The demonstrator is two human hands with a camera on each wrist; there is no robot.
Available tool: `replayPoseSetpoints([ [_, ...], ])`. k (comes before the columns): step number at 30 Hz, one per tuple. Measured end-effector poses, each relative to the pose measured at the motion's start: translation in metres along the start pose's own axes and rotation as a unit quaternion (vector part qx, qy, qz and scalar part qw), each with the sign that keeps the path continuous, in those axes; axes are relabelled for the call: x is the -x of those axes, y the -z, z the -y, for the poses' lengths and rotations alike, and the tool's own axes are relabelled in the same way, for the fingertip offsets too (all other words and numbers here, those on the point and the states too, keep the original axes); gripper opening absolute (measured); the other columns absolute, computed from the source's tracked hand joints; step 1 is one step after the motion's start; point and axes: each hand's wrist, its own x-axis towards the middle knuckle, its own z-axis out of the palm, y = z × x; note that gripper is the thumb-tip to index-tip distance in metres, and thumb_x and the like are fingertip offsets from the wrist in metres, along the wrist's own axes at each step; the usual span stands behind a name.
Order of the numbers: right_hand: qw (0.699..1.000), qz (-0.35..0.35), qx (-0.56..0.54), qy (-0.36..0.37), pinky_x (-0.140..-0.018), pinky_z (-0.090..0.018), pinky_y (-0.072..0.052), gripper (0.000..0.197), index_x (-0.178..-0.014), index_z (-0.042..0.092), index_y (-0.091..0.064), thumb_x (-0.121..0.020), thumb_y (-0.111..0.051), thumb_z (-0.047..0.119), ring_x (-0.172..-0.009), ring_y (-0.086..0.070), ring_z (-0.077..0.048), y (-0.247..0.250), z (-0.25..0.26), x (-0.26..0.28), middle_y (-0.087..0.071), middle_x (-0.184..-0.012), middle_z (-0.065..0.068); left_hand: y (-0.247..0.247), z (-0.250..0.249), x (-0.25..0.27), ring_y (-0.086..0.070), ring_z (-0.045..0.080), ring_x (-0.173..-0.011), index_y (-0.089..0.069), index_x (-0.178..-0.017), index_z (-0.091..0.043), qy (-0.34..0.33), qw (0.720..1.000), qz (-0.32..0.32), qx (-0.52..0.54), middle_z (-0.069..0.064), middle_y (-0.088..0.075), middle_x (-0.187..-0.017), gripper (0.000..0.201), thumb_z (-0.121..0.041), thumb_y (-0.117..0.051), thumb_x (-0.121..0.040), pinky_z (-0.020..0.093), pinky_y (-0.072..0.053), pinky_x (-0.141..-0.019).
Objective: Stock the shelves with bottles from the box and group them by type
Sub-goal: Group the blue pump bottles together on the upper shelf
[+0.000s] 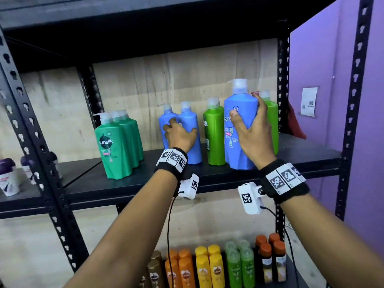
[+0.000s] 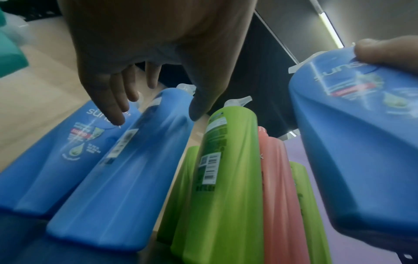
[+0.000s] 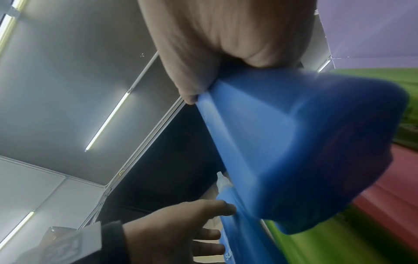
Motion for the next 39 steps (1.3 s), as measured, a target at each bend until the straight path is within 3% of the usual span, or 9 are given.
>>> replayPoseSetpoints([
  [5, 1.000, 0.002, -0.005, 0.015, -0.082, 0.002, -0.035, 0.062, -0.146, 0.015, -0.039, -0.095, -0.066, 0.039, -0.101, -0.052, 0.017, -0.005, -0.005, 0.002, -0.053, -0.125, 0.014, -0.008, 0.003, -0.013, -0.033, 0.035, -0.146, -0.008, -0.157, 0.000, 0.036, 0.992, 0.120, 0.021, 0.020, -0.034, -0.157, 0.098, -0.038, -0.069, -0.092, 0.039, -0.032, -0.116],
  [9, 1.000, 0.022, 0.004, 0.010, -0.093, -0.013, -0.045, 0.065, -0.148, 0.018, -0.036, -0.096, -0.064, 0.043, -0.114, -0.057, -0.007, -0.010, -0.002, 0.006, -0.054, -0.134, 0.004, -0.010, 0.011, -0.014, -0.042, 0.036, -0.141, 0.011, -0.157, -0.004, 0.043, 0.987, 0.154, 0.031, 0.018, -0.036, -0.157, 0.107, -0.039, -0.068, -0.094, 0.039, -0.035, -0.115],
  [13, 0.999, 0.038, 0.008, 0.005, -0.106, -0.040, -0.045, 0.070, -0.150, 0.015, -0.034, -0.095, -0.065, 0.045, -0.126, -0.055, -0.021, -0.017, 0.003, 0.010, -0.053, -0.140, -0.005, -0.006, 0.018, -0.012, -0.043, 0.033, -0.141, 0.004, -0.157, -0.004, 0.021, 0.988, 0.143, 0.056, 0.015, -0.035, -0.158, 0.105, -0.035, -0.072, -0.092, 0.039, -0.035, -0.115],
  [17, 0.999, 0.048, -0.021, -0.002, -0.097, -0.017, -0.045, 0.070, -0.150, 0.012, -0.034, -0.095, -0.066, 0.042, -0.115, -0.056, -0.005, -0.035, 0.002, 0.017, -0.053, -0.139, 0.000, 0.008, 0.025, -0.007, -0.036, 0.030, -0.145, 0.004, -0.159, -0.007, 0.010, 0.988, 0.129, 0.089, 0.010, -0.028, -0.163, 0.107, -0.031, -0.074, -0.090, 0.040, -0.033, -0.118],
  [22, 0.997, 0.061, -0.039, -0.004, -0.106, -0.035, -0.044, 0.066, -0.147, 0.012, -0.036, -0.095, -0.066, 0.039, -0.125, -0.054, -0.016, -0.060, 0.004, 0.029, -0.053, -0.139, 0.000, 0.032, 0.038, 0.004, -0.047, 0.032, -0.137, -0.011, -0.157, -0.007, -0.002, 0.981, 0.125, 0.146, 0.014, -0.042, -0.153, 0.093, -0.020, -0.075, -0.090, 0.046, -0.042, -0.113],
  [28, 0.996, 0.070, -0.061, -0.010, -0.096, 0.001, -0.029, 0.069, -0.150, 0.007, -0.032, -0.096, -0.064, 0.036, -0.122, -0.046, -0.004, -0.091, -0.001, 0.042, -0.048, -0.145, -0.006, 0.065, 0.061, 0.019, -0.058, 0.019, -0.120, -0.022, -0.153, -0.012, -0.023, 0.974, 0.122, 0.187, 0.004, -0.054, -0.139, 0.077, -0.019, -0.070, -0.093, 0.036, -0.048, -0.105],
  [33, 0.994, 0.079, -0.069, -0.022, -0.089, 0.002, -0.032, 0.070, -0.152, 0.010, -0.030, -0.097, -0.065, 0.036, -0.112, -0.046, 0.006, -0.115, -0.002, 0.049, -0.047, -0.137, 0.005, 0.076, 0.080, 0.022, -0.062, 0.019, -0.120, -0.023, -0.151, -0.011, -0.008, 0.961, 0.100, 0.256, 0.007, -0.055, -0.140, 0.070, -0.014, -0.065, -0.096, 0.041, -0.049, -0.107],
  [36, 0.994, 0.079, -0.064, -0.027, -0.090, -0.009, -0.036, 0.072, -0.152, 0.012, -0.028, -0.096, -0.065, 0.039, -0.110, -0.047, 0.005, -0.125, -0.004, 0.047, -0.044, -0.134, 0.009, 0.073, 0.088, 0.023, -0.064, 0.010, -0.114, -0.024, -0.147, -0.015, -0.014, 0.952, 0.097, 0.288, 0.006, -0.056, -0.141, 0.067, -0.016, -0.066, -0.095, 0.037, -0.052, -0.104],
  [39, 0.994, 0.083, -0.062, -0.040, -0.087, -0.013, -0.039, 0.073, -0.150, 0.016, -0.028, -0.094, -0.066, 0.043, -0.106, -0.051, 0.004, -0.131, -0.007, 0.047, -0.047, -0.136, 0.011, 0.067, 0.090, 0.027, -0.064, 0.002, -0.114, -0.028, -0.138, -0.023, -0.018, 0.946, 0.096, 0.309, -0.005, -0.057, -0.135, 0.075, -0.034, -0.078, -0.083, 0.032, -0.052, -0.102],
])
